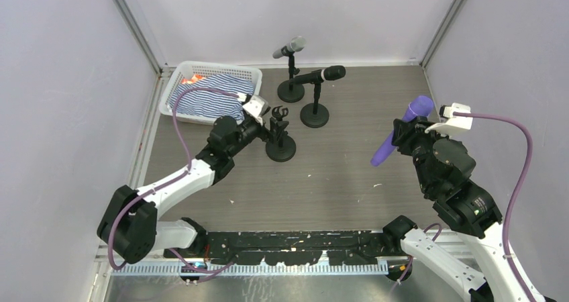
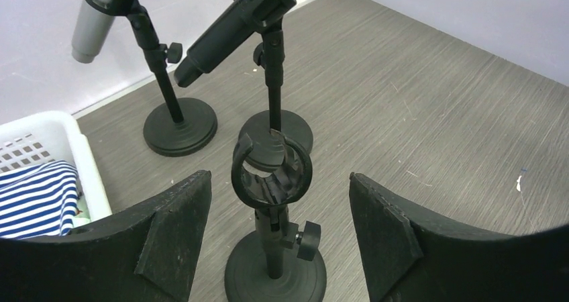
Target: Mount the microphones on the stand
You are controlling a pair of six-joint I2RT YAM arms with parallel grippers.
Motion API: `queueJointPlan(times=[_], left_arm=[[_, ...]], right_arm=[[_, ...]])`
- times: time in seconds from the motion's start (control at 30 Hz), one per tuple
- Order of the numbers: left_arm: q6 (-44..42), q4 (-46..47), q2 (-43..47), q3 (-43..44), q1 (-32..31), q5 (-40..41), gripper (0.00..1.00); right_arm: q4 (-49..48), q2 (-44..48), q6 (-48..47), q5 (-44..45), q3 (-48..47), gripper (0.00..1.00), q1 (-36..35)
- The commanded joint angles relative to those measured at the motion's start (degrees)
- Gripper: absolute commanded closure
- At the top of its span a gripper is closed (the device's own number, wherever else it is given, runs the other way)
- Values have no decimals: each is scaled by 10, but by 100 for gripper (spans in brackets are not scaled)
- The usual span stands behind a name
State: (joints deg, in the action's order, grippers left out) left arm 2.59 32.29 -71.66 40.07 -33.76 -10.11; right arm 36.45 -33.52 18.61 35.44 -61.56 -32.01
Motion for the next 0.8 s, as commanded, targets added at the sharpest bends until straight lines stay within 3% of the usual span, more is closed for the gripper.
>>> queueJointPlan(times=[0.0,0.77], left_arm=[[4,30,-4,24,-10,6,24],[13,30,42,-10,-52,33,23]], right_arm=[[-21,-3,4,0,-11,96,2],[-17,-3,9,-4,-8,96,2]])
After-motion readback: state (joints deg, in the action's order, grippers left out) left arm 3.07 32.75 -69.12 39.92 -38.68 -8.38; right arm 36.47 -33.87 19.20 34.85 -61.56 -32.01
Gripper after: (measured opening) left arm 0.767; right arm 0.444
